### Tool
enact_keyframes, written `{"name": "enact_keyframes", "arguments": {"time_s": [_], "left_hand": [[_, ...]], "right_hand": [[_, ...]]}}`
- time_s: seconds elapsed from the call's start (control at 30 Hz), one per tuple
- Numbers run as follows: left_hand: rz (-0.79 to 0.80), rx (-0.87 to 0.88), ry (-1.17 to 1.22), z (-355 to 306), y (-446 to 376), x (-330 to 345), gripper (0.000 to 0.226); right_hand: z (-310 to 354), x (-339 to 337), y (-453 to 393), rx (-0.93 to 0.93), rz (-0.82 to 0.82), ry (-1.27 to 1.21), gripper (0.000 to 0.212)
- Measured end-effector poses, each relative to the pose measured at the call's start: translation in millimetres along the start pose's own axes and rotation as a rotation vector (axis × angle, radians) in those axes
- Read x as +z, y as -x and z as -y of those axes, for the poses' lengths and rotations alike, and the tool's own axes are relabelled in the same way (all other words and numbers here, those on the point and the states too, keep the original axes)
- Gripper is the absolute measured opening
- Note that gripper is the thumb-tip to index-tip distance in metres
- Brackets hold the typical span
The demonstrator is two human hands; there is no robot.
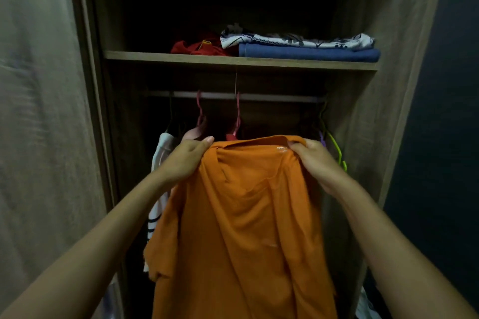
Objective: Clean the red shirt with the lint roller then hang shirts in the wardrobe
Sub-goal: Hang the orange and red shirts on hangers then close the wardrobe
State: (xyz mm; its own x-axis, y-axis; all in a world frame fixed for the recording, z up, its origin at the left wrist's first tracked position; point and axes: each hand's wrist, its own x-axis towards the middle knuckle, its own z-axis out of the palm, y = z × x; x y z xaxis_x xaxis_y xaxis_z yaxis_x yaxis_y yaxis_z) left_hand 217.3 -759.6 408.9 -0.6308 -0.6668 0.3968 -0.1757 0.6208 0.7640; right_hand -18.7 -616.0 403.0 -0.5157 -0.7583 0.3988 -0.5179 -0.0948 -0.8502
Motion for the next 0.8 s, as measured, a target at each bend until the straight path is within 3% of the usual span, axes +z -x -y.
{"name": "enact_keyframes", "arguments": {"time_s": [0.2,0.3,0.37,0.5,0.6,0.8], "left_hand": [[-0.004,0.048,0.015,1,-6,7,0.026],[0.106,0.072,0.002,-8,2,12,0.028],[0.152,0.154,-0.154,-5,2,9,0.026],[-0.131,0.216,-0.315,8,1,-5,0.031],[-0.283,0.216,-0.320,15,6,-14,0.035],[-0.244,0.242,-0.323,16,8,-15,0.030]], "right_hand": [[6,6,11,0.156,0.226,-0.223,0.015],[5,14,15,0.101,0.296,-0.076,0.032],[5,14,15,0.041,0.307,0.034,0.026],[-6,5,7,-0.067,0.297,0.416,0.027],[-15,-8,2,-0.036,0.301,0.618,0.031],[-12,-11,6,0.060,0.236,0.640,0.029]]}}
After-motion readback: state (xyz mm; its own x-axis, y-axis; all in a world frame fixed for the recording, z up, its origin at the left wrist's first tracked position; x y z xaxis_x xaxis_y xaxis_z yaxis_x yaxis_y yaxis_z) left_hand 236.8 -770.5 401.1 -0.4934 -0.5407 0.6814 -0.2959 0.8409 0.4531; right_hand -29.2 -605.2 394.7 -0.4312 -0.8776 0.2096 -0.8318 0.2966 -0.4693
